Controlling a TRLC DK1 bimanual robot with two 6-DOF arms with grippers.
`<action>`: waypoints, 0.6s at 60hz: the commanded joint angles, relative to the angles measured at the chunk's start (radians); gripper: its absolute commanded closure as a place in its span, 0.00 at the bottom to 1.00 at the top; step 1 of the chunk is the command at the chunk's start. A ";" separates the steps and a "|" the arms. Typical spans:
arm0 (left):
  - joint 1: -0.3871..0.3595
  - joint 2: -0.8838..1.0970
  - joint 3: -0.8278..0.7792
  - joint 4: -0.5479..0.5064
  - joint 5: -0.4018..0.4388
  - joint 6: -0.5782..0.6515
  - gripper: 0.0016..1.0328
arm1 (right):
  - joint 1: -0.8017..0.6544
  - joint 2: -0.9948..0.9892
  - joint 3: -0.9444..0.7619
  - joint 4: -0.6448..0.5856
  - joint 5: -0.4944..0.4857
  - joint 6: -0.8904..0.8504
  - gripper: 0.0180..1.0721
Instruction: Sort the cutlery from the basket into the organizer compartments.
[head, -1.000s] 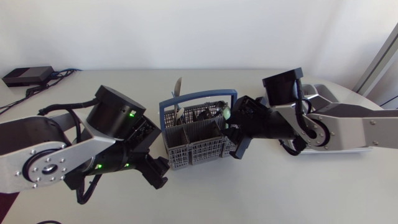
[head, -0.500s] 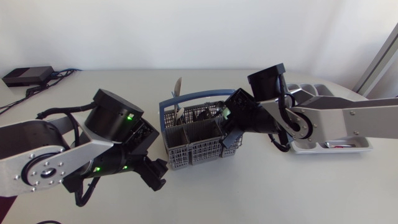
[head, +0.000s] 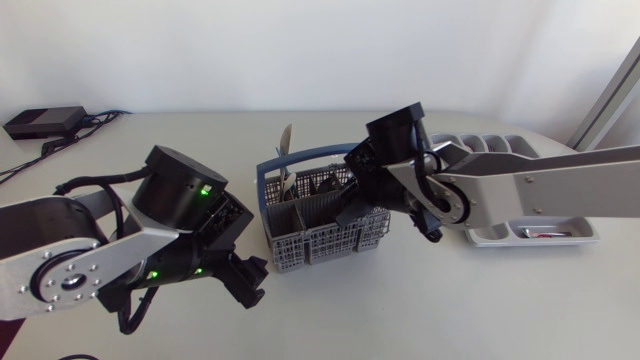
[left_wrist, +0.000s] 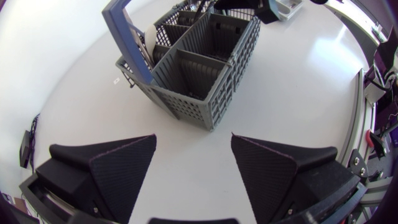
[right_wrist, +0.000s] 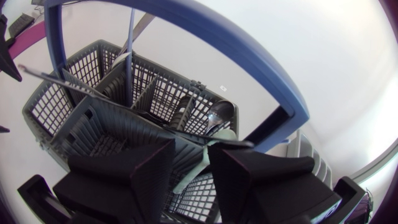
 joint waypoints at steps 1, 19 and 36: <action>0.008 -0.015 -0.026 0.007 0.005 -0.010 0.20 | 0.026 0.056 0.023 0.017 0.044 0.041 0.60; 0.003 -0.011 -0.024 0.016 0.007 -0.013 0.20 | 0.035 0.084 0.025 0.045 0.169 0.095 0.60; -0.003 -0.004 -0.012 0.016 0.005 -0.011 0.20 | 0.018 0.082 0.019 0.058 0.271 0.107 0.60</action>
